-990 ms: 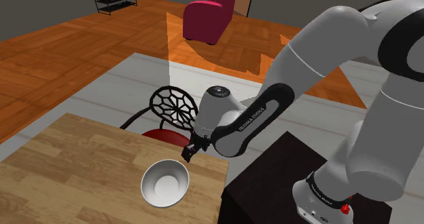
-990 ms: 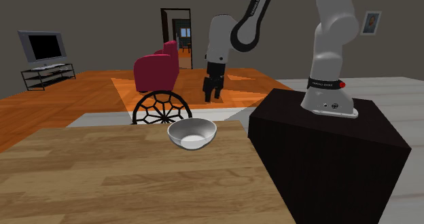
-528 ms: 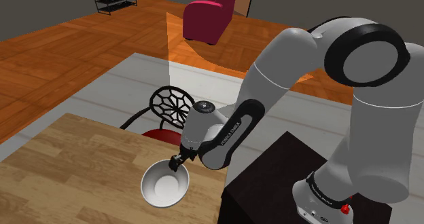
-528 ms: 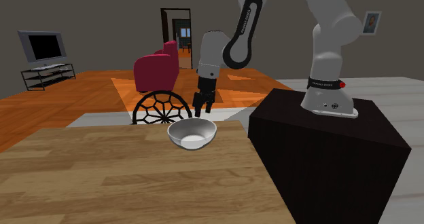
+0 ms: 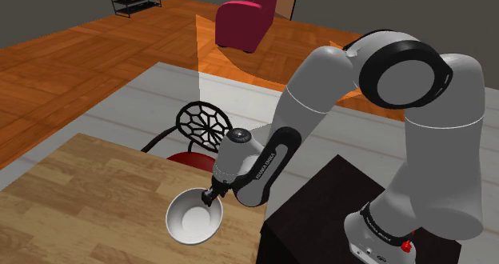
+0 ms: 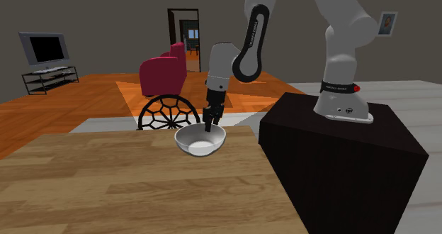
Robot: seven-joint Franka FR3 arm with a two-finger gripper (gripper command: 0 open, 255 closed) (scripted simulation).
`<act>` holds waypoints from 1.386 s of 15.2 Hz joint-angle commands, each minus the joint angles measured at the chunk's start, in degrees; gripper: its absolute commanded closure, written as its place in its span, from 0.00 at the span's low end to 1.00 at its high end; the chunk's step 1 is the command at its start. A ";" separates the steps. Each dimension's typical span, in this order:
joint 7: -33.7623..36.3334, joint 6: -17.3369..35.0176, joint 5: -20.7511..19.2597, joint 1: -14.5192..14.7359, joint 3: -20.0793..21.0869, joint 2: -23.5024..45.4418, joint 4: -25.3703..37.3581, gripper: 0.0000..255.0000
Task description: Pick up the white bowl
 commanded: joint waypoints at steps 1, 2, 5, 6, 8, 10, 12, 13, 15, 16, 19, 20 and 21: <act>-0.04 0.18 -0.03 -0.01 -0.04 0.16 0.00 1.00; -0.02 0.18 -0.02 0.01 -0.03 0.13 -0.03 1.00; -0.04 0.16 -0.02 -0.03 -0.02 0.10 -0.05 1.00; -0.05 0.17 -0.02 -0.04 -0.02 0.12 -0.03 1.00; -0.05 0.20 -0.02 -0.05 -0.01 0.11 -0.08 1.00; 0.01 -0.49 0.08 -0.13 0.17 -0.62 -0.11 1.00; -0.02 -1.63 0.32 -0.61 0.73 -2.31 -0.67 1.00; -0.04 -2.21 0.46 -0.86 1.02 -3.15 -0.94 1.00; -0.12 -3.39 0.77 -1.38 1.63 -4.82 -1.44 1.00; -0.17 -4.00 0.94 -1.65 1.94 -5.66 -1.67 1.00; -0.37 -5.87 1.53 -2.46 2.89 -8.13 -2.28 1.00; -0.46 -6.51 1.76 -2.74 3.22 -8.95 -2.45 1.00; -0.56 -7.16 2.00 -3.01 3.54 -9.77 -2.62 1.00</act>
